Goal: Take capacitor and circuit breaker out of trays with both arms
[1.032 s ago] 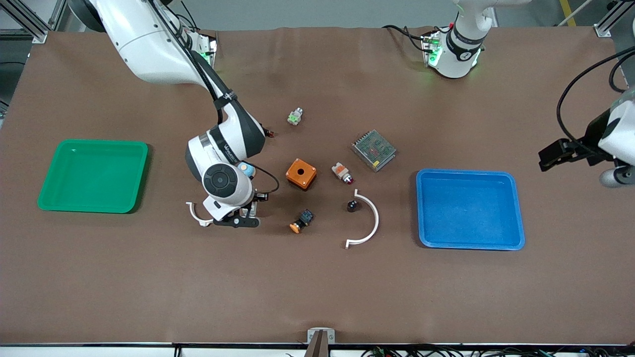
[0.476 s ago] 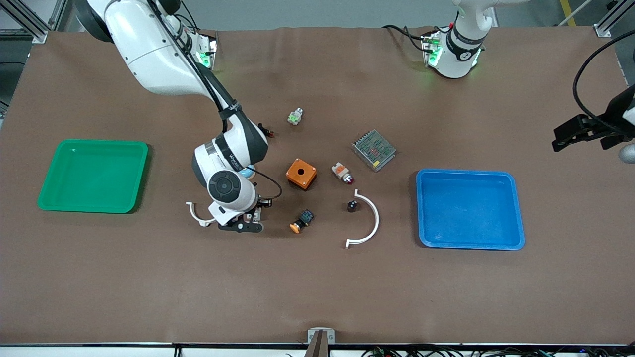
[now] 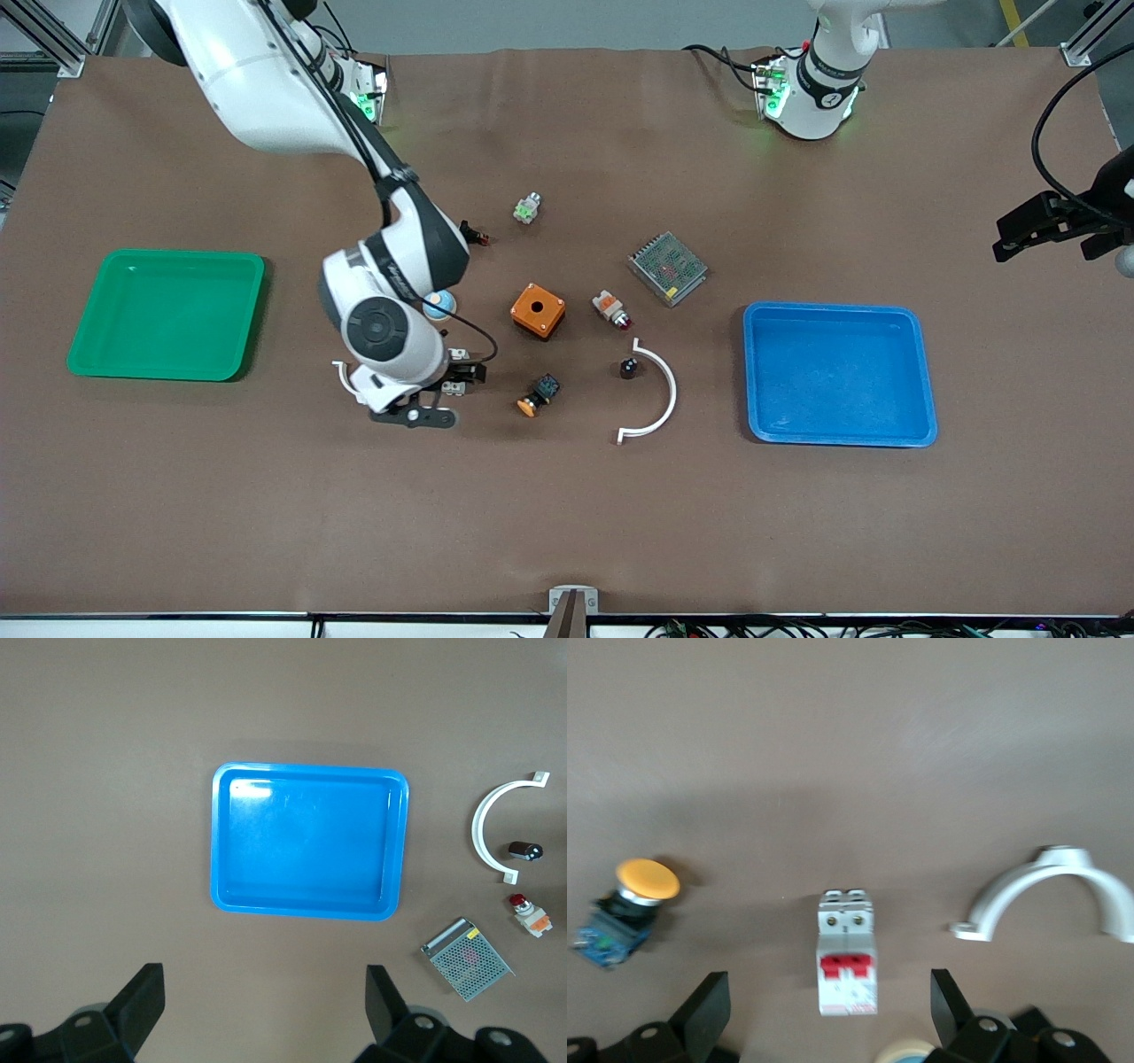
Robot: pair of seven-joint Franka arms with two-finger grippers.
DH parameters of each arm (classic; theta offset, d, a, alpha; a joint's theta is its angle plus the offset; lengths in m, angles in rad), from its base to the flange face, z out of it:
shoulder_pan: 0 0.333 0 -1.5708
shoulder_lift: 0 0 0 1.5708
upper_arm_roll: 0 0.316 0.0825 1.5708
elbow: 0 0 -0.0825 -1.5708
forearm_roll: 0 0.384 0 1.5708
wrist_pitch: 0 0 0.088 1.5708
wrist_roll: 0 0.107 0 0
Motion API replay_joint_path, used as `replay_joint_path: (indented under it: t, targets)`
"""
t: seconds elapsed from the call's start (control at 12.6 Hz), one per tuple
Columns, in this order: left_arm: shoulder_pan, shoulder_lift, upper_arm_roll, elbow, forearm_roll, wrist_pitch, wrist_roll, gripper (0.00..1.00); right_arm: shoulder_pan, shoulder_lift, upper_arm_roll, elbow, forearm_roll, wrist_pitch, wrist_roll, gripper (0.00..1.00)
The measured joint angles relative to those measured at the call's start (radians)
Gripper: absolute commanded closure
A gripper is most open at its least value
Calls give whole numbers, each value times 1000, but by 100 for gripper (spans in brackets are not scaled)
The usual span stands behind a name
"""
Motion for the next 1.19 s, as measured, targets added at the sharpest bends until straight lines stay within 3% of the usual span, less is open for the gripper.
replay_joint_path:
  t: [0.32, 0.63, 1.19]
  targets:
    - [-22, -58, 1, -89, -1, 25, 2, 1, -123, -145, -7, 65, 0, -162, -79, 0]
    - [-48, -171, 2, -232, -1, 56, 2, 0, -325, -224, -11, 71, -1, -250, -410, 0]
    - [-54, -192, 3, -254, -1, 52, 2, 0, -465, -440, -11, 74, 1, -528, -611, 0]
